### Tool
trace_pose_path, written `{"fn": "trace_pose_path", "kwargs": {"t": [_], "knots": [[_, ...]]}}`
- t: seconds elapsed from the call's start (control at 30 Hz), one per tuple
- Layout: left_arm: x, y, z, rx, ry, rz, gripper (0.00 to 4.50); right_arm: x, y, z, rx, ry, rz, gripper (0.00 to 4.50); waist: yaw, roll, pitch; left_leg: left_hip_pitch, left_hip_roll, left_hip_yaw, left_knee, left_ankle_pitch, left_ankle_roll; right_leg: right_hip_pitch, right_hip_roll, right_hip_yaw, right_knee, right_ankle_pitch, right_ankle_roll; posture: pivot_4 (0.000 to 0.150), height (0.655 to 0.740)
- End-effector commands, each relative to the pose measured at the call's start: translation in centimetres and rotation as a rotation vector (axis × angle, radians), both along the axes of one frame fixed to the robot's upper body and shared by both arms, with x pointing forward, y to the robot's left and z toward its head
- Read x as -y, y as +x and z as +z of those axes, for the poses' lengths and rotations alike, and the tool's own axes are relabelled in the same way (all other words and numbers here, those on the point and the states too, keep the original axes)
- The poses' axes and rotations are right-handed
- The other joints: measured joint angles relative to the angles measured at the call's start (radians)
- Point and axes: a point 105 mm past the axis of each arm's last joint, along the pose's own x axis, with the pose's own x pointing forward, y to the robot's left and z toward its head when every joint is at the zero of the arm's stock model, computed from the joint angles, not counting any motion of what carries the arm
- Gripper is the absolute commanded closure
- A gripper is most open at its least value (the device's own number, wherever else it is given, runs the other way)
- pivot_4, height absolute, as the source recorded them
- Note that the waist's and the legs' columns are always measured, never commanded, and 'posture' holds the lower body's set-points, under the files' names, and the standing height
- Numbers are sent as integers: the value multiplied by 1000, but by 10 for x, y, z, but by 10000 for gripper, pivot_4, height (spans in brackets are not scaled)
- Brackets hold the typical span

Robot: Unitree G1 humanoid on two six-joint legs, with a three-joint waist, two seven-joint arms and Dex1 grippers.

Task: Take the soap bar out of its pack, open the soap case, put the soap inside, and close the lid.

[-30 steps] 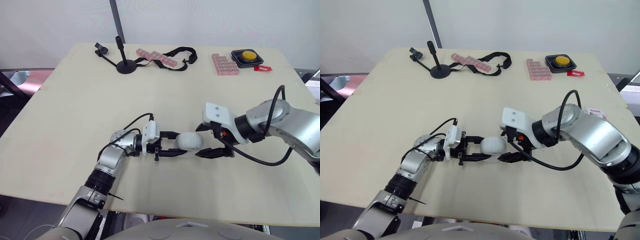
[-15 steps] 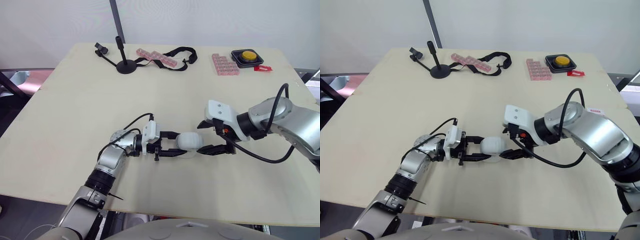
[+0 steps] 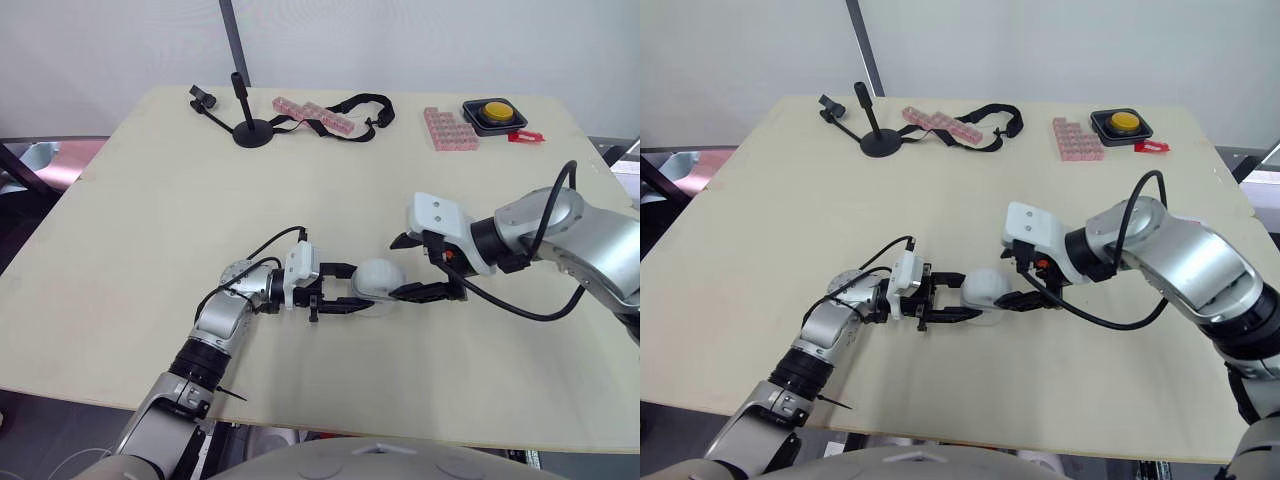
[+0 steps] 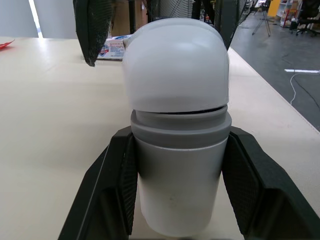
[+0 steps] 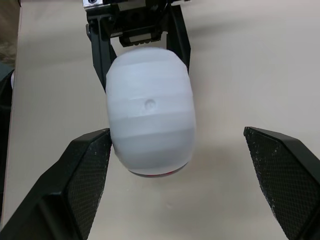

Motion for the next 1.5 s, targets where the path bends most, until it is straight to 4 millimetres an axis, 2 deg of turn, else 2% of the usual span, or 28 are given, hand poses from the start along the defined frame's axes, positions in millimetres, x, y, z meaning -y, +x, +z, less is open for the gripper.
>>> {"fn": "trace_pose_path", "kwargs": {"t": [0.03,0.63,0.9,1.0,1.17,1.27,1.4,1.5], "knots": [[1,-3,0,11,11,-7,26274,-1,2,10,41,14,11,465,0,0,0,0,0,0,0,0,0,0,0,0,0,0,0,1500,7395],[1,-2,-1,13,16,-7,26274,-5,-9,13,-1,37,39,465,0,0,0,0,0,0,0,0,0,0,0,0,0,0,0,1500,7395],[-1,-1,-2,12,18,-4,26274,20,-5,31,-8,162,-46,465,3,0,0,-1,0,0,0,0,0,0,0,0,-1,0,0,1500,7395],[-2,-1,-2,10,23,-4,26274,34,-12,35,-26,208,-61,465,3,0,0,-1,0,0,0,0,0,0,0,0,-1,0,0,1500,7395],[-3,0,-2,12,22,1,26274,50,-12,41,2,414,-111,465,3,-1,0,-1,0,0,0,0,0,0,0,0,-2,0,0,1500,7395],[-4,0,-4,13,22,1,26274,60,-11,30,58,538,-137,7660,3,-1,0,-4,1,1,0,0,0,-1,0,0,-3,0,0,1500,7395],[-5,-1,-5,18,21,-10,26274,62,-16,2,128,548,-127,21972,1,-1,0,-4,0,1,0,0,1,-4,-1,0,-1,0,0,1500,7395],[-7,-1,-6,22,20,-9,26274,57,-18,-3,156,610,-113,31609,-5,-1,0,-5,0,1,0,0,1,-5,0,0,-2,0,0,1500,7395]]}}
